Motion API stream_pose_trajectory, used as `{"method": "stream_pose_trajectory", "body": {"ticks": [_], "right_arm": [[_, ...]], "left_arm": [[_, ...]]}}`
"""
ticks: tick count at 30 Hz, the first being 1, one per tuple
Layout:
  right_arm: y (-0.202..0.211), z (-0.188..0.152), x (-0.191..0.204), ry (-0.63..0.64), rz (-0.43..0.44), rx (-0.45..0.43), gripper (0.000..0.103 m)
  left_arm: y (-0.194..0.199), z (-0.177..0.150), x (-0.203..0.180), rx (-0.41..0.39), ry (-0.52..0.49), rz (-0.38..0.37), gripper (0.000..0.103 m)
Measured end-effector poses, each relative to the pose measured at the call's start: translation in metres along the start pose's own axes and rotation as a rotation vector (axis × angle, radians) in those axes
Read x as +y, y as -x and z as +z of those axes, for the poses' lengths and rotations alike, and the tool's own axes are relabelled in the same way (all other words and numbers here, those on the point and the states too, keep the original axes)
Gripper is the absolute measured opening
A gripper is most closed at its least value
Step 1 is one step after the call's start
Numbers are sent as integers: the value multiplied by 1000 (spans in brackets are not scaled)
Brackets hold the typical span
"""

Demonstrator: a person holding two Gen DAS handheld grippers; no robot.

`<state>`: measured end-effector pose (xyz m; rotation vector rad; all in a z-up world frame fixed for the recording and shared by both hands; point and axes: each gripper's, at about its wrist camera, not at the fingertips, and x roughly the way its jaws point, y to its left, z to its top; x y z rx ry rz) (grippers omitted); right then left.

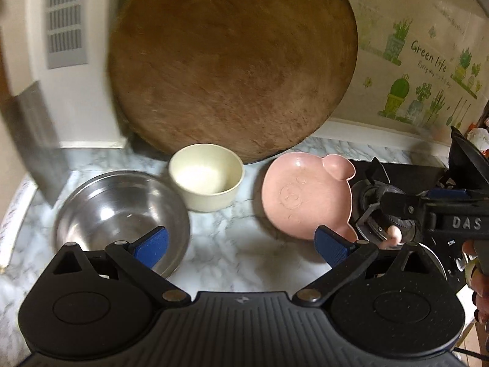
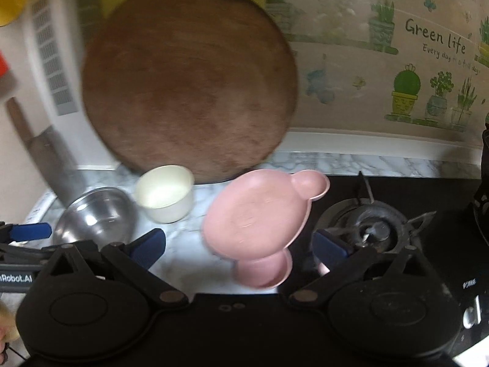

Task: Organize plates and bowls
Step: 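Move both grippers to the rim of the pink bear-shaped plate, then close both grippers on the pink bear-shaped plate rim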

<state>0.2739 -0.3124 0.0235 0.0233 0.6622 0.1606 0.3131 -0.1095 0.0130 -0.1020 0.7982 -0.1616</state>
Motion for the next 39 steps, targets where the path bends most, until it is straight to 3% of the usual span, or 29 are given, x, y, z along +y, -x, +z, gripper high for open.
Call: {"method": "stream_pose_trajectory", "body": {"ticks": [8,20,24,26,36,39], "right_arm": [[-63,30,-37,-33,-34,97,100],[-140,49,-65,-103,15,255,76],[-155,47,-68,-100,17,286,71],[-161,46,-70,-108,14,301,66],[-178,37,-80,-128,6,332,42],[-182,35,-83,-141,5,332,35]], "left_arm": [[-63,23,-23,101,8,-13,102],[-125,28,-35,182,48,5,100],[-140,27,-35,219,63,-8,84],[-147,26,-36,239,58,-4,71],[-180,21,-27,306,110,-2,51],[-186,20,-25,315,125,-8,41]]}}
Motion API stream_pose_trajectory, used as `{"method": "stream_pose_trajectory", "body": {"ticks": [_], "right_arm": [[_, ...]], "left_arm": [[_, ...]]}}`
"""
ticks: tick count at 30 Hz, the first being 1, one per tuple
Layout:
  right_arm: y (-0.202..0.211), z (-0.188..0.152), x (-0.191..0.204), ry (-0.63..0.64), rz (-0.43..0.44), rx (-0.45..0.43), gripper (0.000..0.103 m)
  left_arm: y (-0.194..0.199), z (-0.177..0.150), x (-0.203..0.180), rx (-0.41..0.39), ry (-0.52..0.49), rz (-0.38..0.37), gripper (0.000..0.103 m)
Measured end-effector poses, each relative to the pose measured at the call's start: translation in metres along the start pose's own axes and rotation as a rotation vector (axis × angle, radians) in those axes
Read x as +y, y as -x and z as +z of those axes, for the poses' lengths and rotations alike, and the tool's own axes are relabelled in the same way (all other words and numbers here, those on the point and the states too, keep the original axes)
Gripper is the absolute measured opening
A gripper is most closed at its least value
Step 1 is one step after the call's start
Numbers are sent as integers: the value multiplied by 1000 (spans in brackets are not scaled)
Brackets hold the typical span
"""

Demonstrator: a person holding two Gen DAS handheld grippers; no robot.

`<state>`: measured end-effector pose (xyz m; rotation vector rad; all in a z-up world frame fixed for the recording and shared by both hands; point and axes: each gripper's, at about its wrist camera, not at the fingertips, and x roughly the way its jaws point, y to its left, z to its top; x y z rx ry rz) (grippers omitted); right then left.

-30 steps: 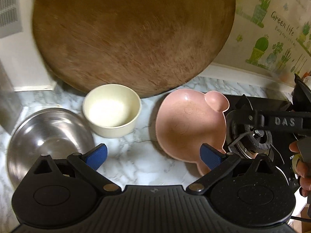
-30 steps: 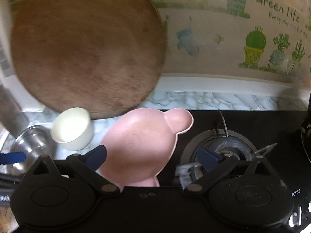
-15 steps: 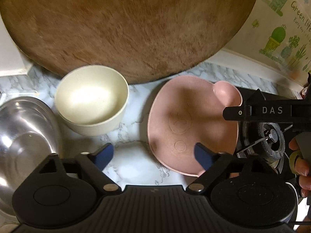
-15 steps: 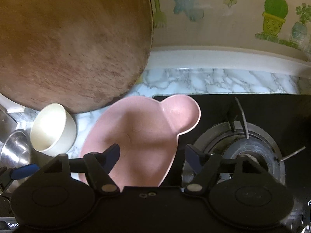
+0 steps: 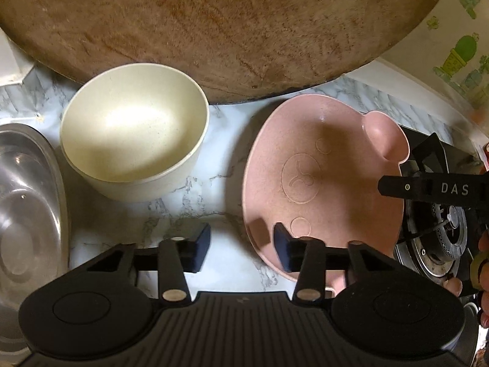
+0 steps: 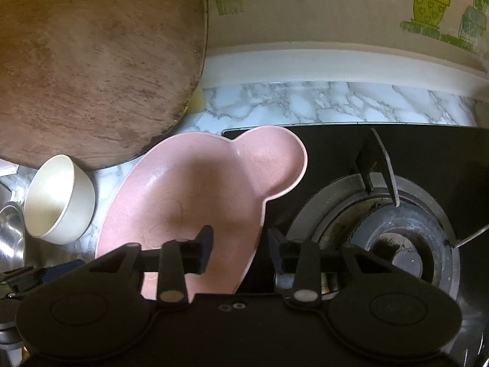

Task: Organize plates and bowls
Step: 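Close both grippers on the pink bear-shaped plate rim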

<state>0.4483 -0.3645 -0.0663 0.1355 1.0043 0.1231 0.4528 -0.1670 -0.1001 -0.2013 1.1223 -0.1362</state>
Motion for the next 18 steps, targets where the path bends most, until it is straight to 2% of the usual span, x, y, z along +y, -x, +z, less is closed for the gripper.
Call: {"method": "stream_pose_trajectory", "body": {"ticks": [7,10,18], "right_arm": [[-4,-3,-5,-15,-11,-7,22],[-4,-4,-7,-26,-16,-20,17],[1,-7,-5,-35,-31,-45,8]], "left_arm": [[-6,0,2,-1,20,-12,29],[-2,-1,3,-2,28,-32,15],[4,-5,2,-17,23,-40,12]]}}
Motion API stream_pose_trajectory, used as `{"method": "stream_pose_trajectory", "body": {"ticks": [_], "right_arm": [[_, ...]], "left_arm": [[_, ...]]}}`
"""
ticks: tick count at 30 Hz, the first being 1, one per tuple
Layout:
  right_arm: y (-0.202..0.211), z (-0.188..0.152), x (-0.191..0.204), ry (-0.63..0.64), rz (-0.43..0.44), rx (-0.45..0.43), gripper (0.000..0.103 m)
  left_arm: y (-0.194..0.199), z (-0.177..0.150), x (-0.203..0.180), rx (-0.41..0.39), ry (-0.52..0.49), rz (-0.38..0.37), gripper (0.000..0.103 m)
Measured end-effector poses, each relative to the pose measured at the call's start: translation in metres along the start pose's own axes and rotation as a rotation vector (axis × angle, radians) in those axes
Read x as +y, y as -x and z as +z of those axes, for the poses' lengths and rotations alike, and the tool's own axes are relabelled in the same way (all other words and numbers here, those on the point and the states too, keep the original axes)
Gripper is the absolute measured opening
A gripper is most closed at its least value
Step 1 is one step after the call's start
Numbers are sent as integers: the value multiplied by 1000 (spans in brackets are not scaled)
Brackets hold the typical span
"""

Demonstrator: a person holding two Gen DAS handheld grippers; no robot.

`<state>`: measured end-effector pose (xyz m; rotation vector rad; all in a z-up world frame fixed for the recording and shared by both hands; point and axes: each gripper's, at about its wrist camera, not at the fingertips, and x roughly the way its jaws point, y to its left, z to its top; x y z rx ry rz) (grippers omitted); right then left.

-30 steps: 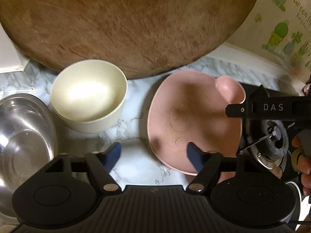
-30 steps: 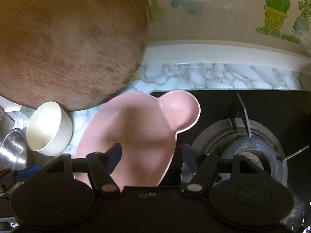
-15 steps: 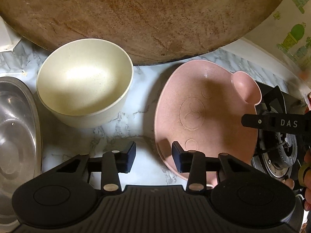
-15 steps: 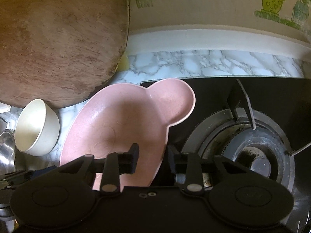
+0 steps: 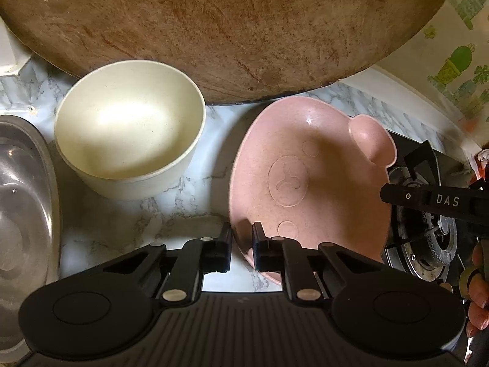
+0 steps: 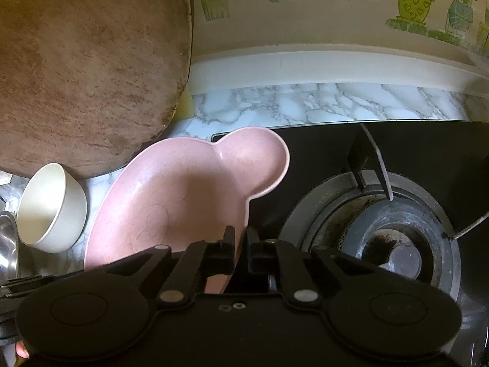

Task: Organize plates and bowls
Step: 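Close both grippers on the pink bear-shaped plate rim, then lift the pink plate and lower it onto the stacked white plates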

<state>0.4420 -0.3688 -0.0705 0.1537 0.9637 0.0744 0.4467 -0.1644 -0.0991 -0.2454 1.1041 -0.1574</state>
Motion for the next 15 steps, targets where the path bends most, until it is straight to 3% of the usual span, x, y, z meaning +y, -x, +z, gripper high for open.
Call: {"method": "stream_pose_trajectory", "body": {"ticks": [15], "right_arm": [[44,-24,10,18,32,-50,7]], "left_arm": [[65,-23,2,-39,-24,-29,12]]}}
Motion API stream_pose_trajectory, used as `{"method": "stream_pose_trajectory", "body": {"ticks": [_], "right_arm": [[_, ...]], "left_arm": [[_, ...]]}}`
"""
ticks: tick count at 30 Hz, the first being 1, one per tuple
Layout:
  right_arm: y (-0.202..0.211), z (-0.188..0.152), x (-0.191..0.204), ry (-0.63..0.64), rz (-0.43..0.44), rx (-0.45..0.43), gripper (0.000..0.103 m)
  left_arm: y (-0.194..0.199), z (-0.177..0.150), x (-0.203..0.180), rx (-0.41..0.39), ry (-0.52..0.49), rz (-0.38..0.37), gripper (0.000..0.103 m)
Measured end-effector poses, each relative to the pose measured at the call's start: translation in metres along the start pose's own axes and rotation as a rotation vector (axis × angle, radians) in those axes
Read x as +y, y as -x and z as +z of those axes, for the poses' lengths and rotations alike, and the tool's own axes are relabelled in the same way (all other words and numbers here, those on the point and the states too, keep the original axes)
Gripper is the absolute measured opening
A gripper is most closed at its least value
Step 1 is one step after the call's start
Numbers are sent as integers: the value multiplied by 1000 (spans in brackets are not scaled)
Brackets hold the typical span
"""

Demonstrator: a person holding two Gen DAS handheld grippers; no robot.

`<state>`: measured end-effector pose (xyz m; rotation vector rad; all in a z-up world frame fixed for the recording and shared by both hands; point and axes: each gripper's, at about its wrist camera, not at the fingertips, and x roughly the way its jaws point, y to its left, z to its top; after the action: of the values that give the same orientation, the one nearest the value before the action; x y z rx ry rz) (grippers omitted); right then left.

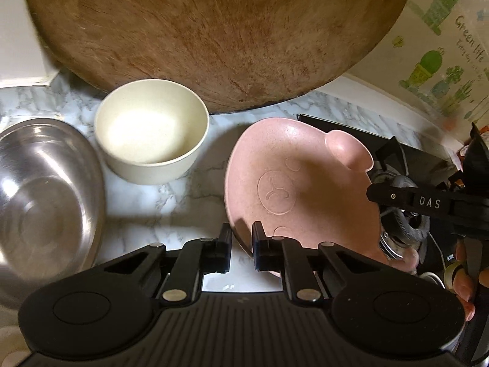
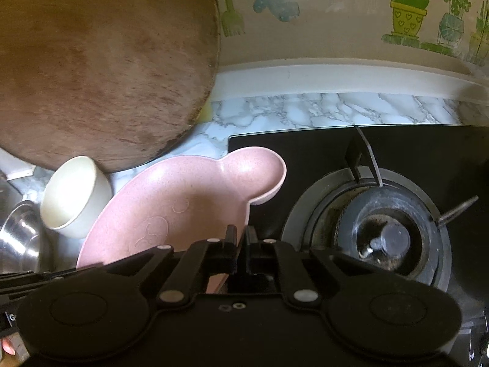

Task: Organize plates and bowls
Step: 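Lift the pink plate and lower it onto the stacked white plates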

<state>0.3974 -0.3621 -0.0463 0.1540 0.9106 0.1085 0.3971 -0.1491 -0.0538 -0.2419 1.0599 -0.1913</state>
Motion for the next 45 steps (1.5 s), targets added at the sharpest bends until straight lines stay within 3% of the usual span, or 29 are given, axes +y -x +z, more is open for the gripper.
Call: {"method": "stream_pose_trajectory", "body": {"ticks": [12,26,35,45], "right_arm": [[69,-32,34,32,55,-79,7],[145,-91,100,111,144,-163,7],[155,-144,149,171,181,-143,7],[140,-199,187,233,191,-104,7]], "left_arm": [[82,-34,13,-60,12,-3,12],[183,-115,59,-147,72,28,12],[217,-174,101,-151,139,73,13],[219,-220,138,-142,189,116,13]]}}
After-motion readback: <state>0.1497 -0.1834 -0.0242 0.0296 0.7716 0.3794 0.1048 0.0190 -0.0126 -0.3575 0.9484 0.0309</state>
